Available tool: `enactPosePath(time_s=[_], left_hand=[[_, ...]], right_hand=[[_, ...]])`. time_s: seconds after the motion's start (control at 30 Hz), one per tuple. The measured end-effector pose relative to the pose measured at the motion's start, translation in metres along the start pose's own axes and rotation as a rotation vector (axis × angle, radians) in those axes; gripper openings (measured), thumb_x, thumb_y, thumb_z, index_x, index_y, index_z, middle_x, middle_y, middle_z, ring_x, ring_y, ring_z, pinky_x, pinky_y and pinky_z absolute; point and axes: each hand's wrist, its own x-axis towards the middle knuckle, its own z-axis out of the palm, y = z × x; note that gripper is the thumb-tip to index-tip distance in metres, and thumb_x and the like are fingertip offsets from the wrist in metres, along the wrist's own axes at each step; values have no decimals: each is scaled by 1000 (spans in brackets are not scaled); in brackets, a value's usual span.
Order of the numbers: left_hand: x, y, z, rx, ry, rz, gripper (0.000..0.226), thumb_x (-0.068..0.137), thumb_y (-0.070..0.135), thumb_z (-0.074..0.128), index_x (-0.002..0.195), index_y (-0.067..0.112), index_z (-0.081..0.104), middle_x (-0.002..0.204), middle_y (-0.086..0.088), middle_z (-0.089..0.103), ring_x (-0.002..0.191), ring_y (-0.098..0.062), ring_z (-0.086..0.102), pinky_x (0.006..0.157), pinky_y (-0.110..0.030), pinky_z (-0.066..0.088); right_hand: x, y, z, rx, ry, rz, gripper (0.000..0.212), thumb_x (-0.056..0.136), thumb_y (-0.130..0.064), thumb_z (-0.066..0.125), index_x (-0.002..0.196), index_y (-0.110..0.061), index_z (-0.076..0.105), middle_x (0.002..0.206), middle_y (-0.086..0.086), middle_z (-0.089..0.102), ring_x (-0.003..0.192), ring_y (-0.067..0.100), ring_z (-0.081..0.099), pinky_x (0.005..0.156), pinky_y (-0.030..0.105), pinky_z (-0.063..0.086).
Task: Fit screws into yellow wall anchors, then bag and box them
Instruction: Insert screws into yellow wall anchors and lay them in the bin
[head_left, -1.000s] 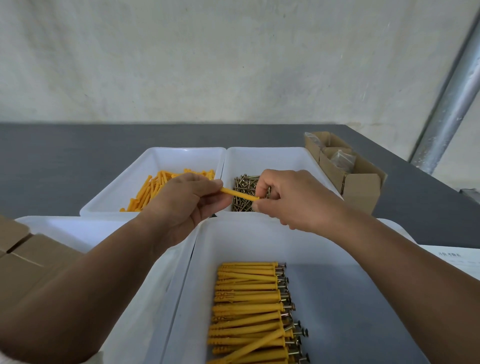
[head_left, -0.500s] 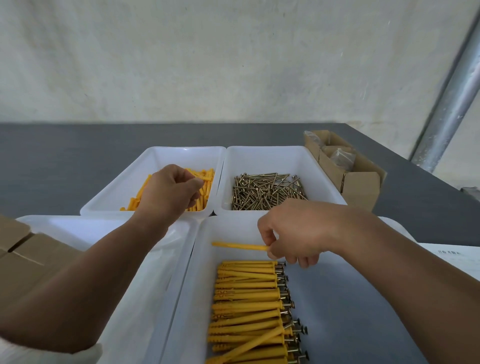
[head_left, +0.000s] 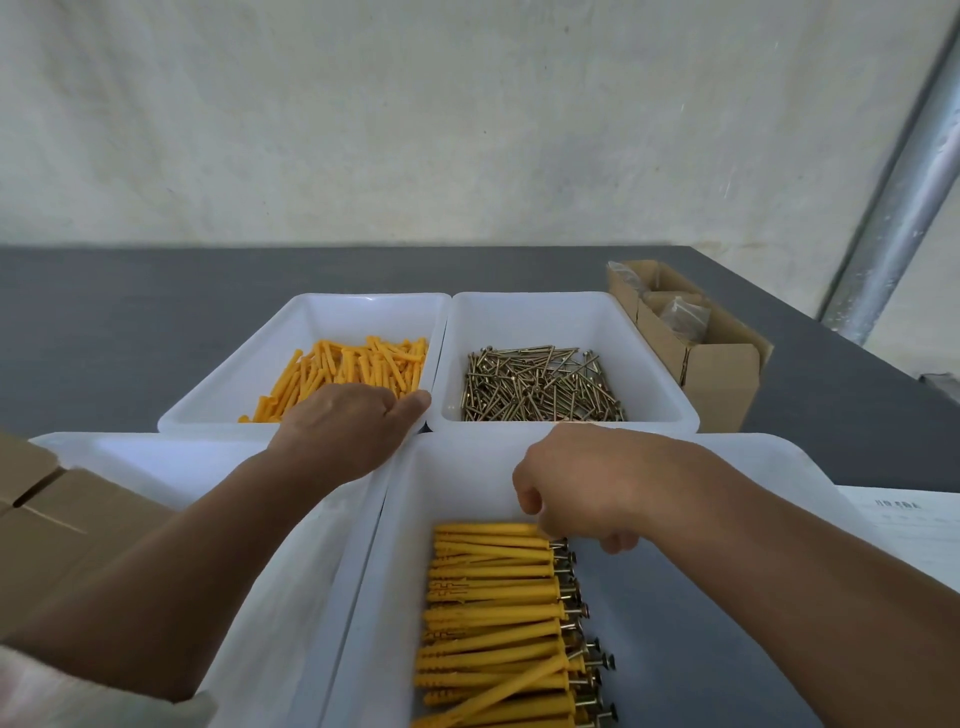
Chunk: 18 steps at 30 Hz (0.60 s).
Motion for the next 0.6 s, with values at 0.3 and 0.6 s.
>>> enactPosePath(time_s=[0.3,0.6], left_hand=[[0,3,-3,74,-151,21,68,89,74,9,125,44,59,126,4,63,119,-23,52,83,-33,41],[2,4,-4,114,-192,48,77,86,77,3,129,43,58,133,5,61,124,-23,50,90,-35,44]], right_hand=[[11,39,-17,374,637,108,40,95,-50,49,70,-21,59,64,-4,59,62,13,55,54,28,39],[44,69,17,419,196,375,84,91,-74,6,140,-23,51,146,8,48,130,29,45,104,45,37]])
